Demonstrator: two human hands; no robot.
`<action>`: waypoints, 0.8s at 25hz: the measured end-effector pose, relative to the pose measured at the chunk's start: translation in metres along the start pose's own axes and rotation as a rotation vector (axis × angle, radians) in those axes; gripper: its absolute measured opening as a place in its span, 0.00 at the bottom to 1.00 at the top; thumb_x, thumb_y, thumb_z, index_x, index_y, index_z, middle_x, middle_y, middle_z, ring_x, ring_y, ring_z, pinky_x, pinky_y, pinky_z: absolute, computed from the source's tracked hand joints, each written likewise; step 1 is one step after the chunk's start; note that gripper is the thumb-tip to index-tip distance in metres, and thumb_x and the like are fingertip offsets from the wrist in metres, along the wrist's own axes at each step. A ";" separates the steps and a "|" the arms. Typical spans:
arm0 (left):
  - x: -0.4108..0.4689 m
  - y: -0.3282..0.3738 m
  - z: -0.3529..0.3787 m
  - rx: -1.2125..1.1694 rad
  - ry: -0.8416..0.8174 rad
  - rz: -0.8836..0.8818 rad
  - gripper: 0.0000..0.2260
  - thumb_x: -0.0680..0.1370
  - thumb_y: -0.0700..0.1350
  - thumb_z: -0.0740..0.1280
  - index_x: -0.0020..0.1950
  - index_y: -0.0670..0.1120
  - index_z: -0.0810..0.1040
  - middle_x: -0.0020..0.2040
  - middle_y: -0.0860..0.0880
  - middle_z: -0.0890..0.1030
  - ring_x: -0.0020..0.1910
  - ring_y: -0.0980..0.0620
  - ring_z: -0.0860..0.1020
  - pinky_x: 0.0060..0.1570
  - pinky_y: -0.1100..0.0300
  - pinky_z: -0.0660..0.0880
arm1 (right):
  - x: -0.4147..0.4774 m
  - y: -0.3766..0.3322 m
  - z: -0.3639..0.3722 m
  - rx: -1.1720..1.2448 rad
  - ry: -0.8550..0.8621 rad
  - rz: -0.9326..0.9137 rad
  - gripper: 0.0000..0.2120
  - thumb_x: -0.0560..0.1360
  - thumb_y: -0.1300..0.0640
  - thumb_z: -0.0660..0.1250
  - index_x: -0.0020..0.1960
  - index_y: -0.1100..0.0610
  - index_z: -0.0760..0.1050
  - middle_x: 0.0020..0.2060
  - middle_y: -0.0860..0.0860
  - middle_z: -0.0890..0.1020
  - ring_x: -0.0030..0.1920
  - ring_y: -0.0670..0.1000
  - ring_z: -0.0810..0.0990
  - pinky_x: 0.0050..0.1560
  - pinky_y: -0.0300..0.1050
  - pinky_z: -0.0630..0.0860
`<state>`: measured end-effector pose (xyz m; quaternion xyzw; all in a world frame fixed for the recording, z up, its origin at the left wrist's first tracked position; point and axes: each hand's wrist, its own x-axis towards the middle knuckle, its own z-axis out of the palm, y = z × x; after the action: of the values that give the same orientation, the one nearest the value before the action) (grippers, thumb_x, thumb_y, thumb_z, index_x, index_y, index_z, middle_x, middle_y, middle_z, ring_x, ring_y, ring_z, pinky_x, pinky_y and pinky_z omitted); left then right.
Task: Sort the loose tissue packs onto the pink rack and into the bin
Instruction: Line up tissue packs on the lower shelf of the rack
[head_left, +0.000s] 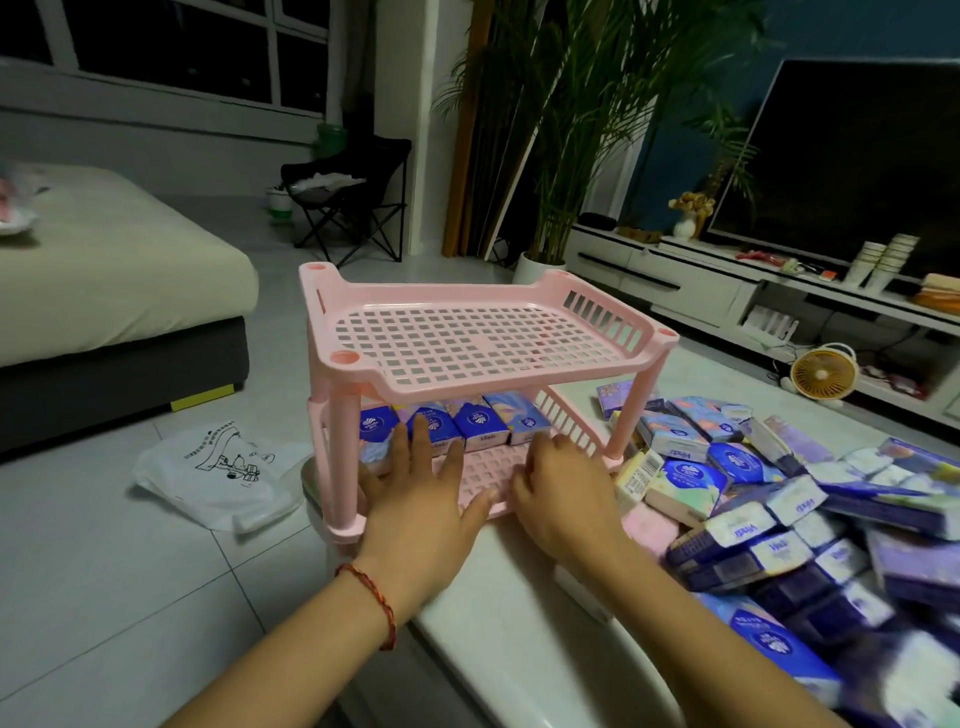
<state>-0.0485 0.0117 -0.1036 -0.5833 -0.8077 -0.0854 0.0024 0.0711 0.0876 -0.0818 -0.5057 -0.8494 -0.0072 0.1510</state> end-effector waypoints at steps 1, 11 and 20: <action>-0.001 -0.002 0.001 0.015 -0.012 0.020 0.31 0.77 0.66 0.40 0.77 0.54 0.44 0.77 0.43 0.39 0.76 0.43 0.39 0.70 0.36 0.45 | -0.008 0.001 -0.004 -0.017 -0.065 -0.071 0.14 0.79 0.49 0.55 0.54 0.57 0.73 0.52 0.55 0.77 0.52 0.55 0.75 0.54 0.48 0.69; -0.018 -0.016 -0.008 -0.022 -0.126 0.146 0.38 0.70 0.73 0.37 0.76 0.55 0.46 0.78 0.48 0.43 0.76 0.49 0.42 0.73 0.41 0.42 | -0.040 0.008 -0.029 0.009 -0.292 -0.190 0.17 0.80 0.49 0.55 0.50 0.60 0.75 0.51 0.59 0.78 0.49 0.57 0.76 0.45 0.44 0.67; -0.024 -0.012 -0.008 -0.009 0.002 0.071 0.30 0.78 0.63 0.50 0.76 0.49 0.52 0.74 0.43 0.55 0.73 0.43 0.54 0.72 0.52 0.55 | -0.028 0.003 -0.006 0.069 -0.177 -0.139 0.22 0.79 0.55 0.56 0.73 0.55 0.59 0.69 0.57 0.63 0.66 0.58 0.65 0.62 0.47 0.68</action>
<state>-0.0526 -0.0154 -0.1000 -0.6115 -0.7862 -0.0893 0.0036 0.0871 0.0644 -0.0841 -0.4386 -0.8922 0.0563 0.0920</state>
